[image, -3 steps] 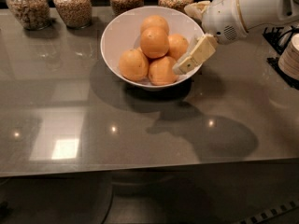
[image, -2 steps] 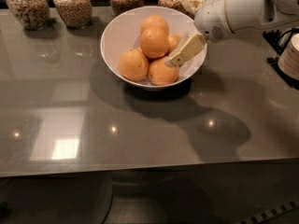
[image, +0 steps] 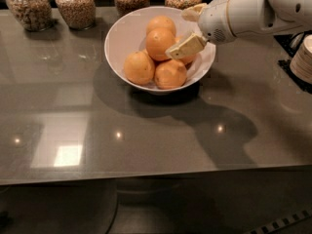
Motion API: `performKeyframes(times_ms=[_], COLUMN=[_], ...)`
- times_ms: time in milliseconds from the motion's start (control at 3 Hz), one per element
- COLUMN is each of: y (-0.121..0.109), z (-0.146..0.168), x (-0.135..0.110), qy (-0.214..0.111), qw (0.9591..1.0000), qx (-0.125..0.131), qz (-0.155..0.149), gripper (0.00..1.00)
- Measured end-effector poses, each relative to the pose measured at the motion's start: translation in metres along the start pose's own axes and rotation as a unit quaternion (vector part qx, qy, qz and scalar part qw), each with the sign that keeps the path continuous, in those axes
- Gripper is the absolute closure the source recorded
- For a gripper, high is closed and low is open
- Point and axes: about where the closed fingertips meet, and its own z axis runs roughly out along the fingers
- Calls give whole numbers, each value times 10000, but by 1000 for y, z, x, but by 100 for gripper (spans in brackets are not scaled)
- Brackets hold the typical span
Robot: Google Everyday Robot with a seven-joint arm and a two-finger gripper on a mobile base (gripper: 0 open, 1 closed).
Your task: Pick orange from white bowl
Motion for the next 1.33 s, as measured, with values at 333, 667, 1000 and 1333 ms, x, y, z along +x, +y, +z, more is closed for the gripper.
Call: performKeyframes(times_ms=[333,667,1000,1333], y=[2,6,8,7], z=[9,19,27,34], x=[5,8,8,8], qy=[-47,-98,-170,-236], qw=[9999,9995,9988,9982], qx=[-48,-160,-259,-326], qz=[136,265,371,442], gripper=[31,32,32,35])
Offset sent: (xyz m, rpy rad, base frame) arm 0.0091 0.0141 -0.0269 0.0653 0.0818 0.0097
